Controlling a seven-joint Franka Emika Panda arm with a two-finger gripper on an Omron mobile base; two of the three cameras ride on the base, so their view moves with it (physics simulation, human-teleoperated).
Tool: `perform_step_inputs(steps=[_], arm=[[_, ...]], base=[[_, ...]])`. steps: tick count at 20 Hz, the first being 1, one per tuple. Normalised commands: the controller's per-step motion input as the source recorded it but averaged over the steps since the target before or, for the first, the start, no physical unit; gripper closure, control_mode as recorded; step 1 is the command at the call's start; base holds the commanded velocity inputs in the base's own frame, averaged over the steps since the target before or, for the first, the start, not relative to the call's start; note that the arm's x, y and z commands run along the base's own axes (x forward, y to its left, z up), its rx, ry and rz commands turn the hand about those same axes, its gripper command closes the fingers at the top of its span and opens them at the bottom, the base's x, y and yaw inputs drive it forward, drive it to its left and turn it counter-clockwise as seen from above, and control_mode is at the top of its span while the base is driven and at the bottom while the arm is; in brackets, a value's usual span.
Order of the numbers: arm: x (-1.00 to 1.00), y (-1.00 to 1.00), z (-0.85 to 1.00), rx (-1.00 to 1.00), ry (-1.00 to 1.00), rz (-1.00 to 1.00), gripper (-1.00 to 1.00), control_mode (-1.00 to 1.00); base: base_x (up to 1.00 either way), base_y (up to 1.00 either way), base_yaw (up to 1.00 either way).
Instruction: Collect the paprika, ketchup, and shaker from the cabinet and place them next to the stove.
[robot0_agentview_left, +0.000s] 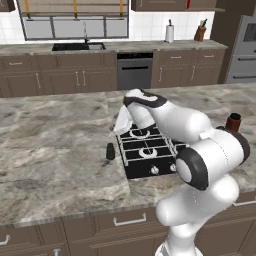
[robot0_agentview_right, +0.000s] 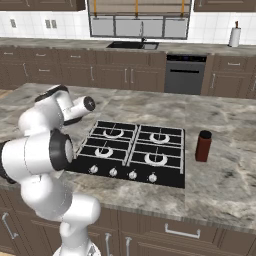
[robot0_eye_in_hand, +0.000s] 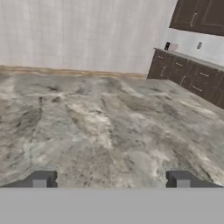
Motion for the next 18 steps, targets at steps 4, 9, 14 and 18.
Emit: perform_step_inputs(steps=[4, 9, 14, 18], arm=[[-0.49, 0.02, 0.63, 0.0, 0.1, -0.31, -1.0, -1.0], [-0.55, 0.0, 0.48, 0.0, 0.16, -0.34, -1.0, -1.0], [-0.78, -0.19, 0.25, 0.0, 0.15, -0.36, -1.0, -1.0], [-0.93, -0.38, 0.19, 0.0, 0.08, -0.32, -1.0, -1.0]], base=[[0.0, 0.0, 0.0], [0.0, 0.0, 0.0], [0.0, 0.0, 0.0], [0.0, 0.0, 0.0]])
